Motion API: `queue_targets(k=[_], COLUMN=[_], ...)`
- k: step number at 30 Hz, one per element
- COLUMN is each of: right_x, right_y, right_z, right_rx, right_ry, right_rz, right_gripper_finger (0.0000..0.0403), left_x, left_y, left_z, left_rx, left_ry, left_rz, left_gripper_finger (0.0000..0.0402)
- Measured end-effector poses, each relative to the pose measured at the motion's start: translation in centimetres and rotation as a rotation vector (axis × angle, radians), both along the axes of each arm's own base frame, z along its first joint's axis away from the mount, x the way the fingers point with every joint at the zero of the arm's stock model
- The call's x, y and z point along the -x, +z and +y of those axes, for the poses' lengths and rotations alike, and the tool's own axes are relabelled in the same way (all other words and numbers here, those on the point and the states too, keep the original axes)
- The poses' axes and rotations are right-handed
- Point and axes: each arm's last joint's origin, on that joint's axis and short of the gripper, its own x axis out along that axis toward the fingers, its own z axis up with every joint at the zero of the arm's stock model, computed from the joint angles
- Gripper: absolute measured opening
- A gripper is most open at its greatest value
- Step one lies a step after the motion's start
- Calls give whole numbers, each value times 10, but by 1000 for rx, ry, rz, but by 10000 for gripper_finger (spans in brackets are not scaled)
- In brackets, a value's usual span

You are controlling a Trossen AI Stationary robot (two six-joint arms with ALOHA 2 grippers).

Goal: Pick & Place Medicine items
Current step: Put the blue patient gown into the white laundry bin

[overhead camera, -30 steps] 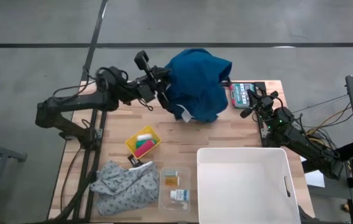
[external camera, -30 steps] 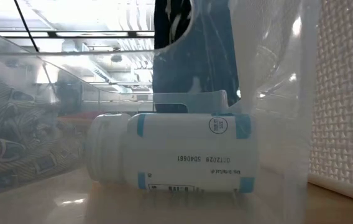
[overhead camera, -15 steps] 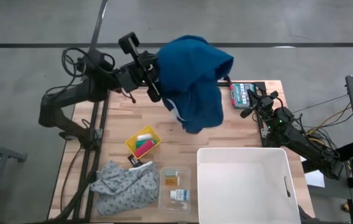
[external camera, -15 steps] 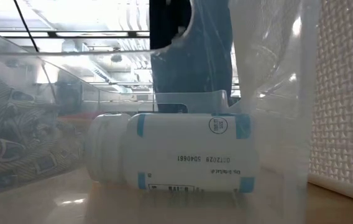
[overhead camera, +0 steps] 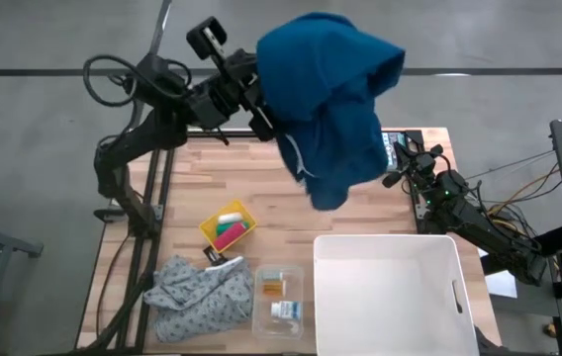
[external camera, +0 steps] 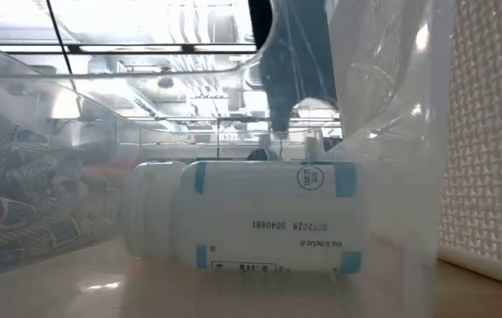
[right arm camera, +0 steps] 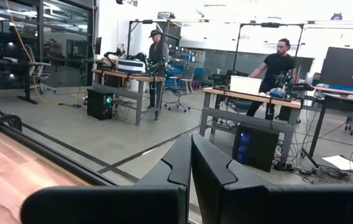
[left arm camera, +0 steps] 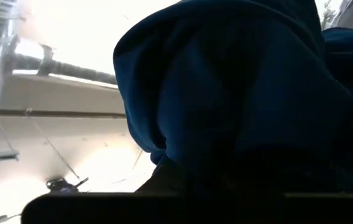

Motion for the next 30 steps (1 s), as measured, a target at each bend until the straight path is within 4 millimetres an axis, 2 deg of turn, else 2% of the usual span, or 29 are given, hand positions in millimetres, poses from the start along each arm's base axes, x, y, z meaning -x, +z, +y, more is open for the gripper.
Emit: queue_targets(k=[5, 10, 23, 30], right_x=[0, 0, 0, 0], right_y=[0, 0, 0, 0], right_z=[0, 0, 0, 0], right_rx=[0, 0, 0, 1], right_ry=[0, 0, 0, 0], right_rz=[0, 0, 0, 0], right_gripper_finger=[8, 8, 8, 8], left_x=[-8, -3, -13, -38], left_y=[3, 9, 2, -17], left_z=[-7, -19, -54, -75], left_rx=[-36, -65, -31, 5], left_ry=[-89, -188, -380, -468], left_rz=[-21, -103, -54, 19], left_gripper_finger=[28, 28, 28, 28])
